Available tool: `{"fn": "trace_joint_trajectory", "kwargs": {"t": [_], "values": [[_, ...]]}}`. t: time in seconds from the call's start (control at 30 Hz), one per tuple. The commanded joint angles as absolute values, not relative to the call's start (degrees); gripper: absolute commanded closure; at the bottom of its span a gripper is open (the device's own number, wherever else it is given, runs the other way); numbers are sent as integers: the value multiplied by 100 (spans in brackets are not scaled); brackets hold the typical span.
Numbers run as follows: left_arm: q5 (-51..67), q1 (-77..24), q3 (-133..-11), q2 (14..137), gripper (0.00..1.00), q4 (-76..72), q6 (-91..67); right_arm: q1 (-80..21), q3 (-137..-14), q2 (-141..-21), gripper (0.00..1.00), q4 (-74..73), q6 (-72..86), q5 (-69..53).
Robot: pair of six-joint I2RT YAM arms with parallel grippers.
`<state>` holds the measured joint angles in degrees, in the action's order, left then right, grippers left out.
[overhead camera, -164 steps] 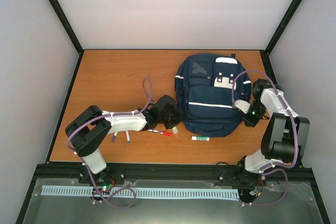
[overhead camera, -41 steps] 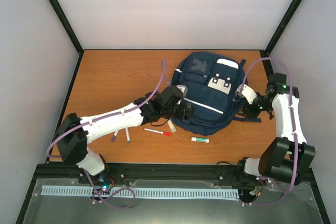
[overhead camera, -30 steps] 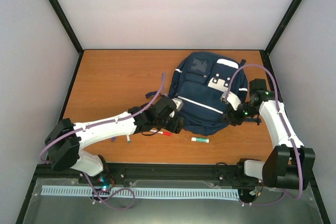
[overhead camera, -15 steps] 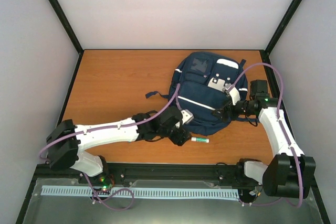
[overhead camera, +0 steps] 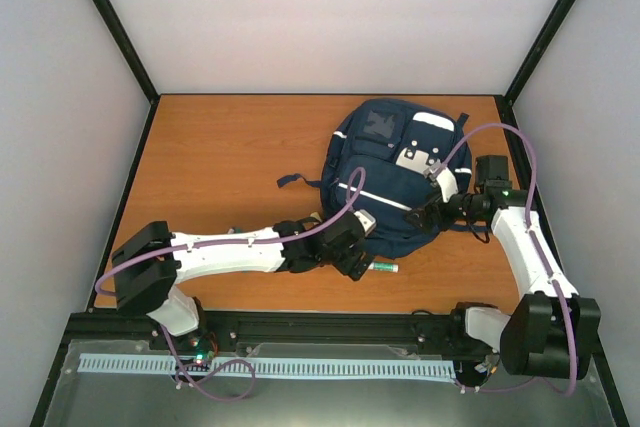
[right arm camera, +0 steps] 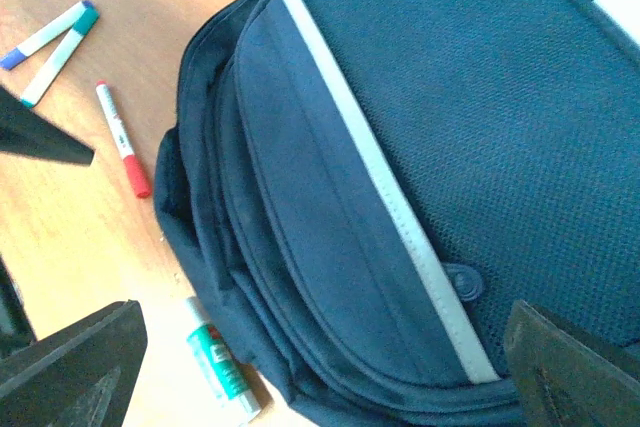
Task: Pack the student bag
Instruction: Pick up the stationery from the center of the board.
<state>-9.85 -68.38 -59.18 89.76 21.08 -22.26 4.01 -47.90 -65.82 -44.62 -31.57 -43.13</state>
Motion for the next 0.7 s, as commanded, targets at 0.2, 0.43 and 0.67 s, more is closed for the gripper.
{"fn": "trace_joint_trajectory", "kwargs": {"t": [0.2,0.43,0.67], "values": [[-3766,-6896,-7138,9072,0,3533,-2522,360,-4613,-5132,0,-3665,-2468,-3084],[-2240,-6978,-7577,10124,0,3363,-1349,367,-4462,-5424,0,-3705,-2771,-3463],[-820,-7058,-7420,10130,6,3009,-408,386,-4676,-5759,15,-4082,-3035,-3709]]}}
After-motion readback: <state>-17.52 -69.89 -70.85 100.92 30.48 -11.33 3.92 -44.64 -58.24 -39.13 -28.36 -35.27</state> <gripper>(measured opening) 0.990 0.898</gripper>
